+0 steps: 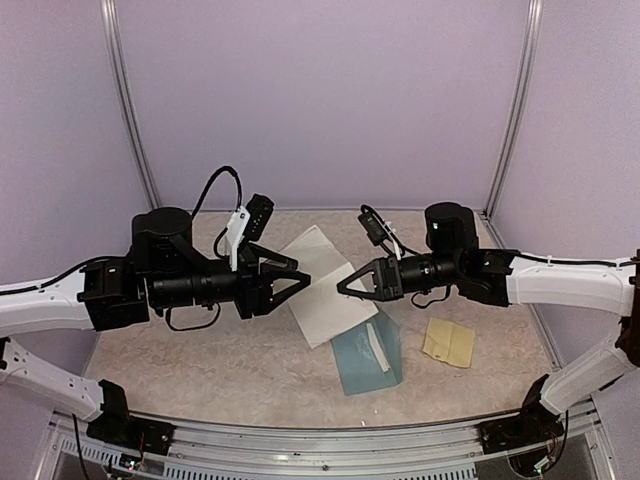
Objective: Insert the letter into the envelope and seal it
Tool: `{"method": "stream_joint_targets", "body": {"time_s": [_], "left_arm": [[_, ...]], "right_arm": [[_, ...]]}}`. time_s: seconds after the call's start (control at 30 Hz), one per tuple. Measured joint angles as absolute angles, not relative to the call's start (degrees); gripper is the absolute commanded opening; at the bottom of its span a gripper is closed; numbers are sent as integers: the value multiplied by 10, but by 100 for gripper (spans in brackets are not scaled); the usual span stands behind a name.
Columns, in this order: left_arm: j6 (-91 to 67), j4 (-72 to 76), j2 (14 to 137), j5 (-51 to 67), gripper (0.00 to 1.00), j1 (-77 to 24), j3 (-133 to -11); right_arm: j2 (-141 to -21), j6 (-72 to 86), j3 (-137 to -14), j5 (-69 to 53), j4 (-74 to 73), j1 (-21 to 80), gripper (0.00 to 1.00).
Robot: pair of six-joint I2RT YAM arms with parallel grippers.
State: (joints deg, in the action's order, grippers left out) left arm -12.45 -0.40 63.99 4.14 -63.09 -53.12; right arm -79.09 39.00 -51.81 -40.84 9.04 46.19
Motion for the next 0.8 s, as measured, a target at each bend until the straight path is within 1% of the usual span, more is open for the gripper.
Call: {"method": "stream_joint_targets", "body": {"time_s": [0.07,0.23,0.43,0.53,0.8], "left_arm": [[-123,-5,655,43,47,-629,-539],[-124,-4,676,62,52,-610,-548],[-124,-4,695,106,57,-601,-556],[-124,-4,700,133,58,-601,-558],[-130,-4,703,195,68,-594,-558]], "right_arm": [[-791,384,-518,-419,90,462,0],[-787,356,-519,-459,89,469,0],[-762,304,-535,-492,70,495,0],[-747,283,-539,-501,70,500,0],[-742,252,-539,-517,65,502,0]]}}
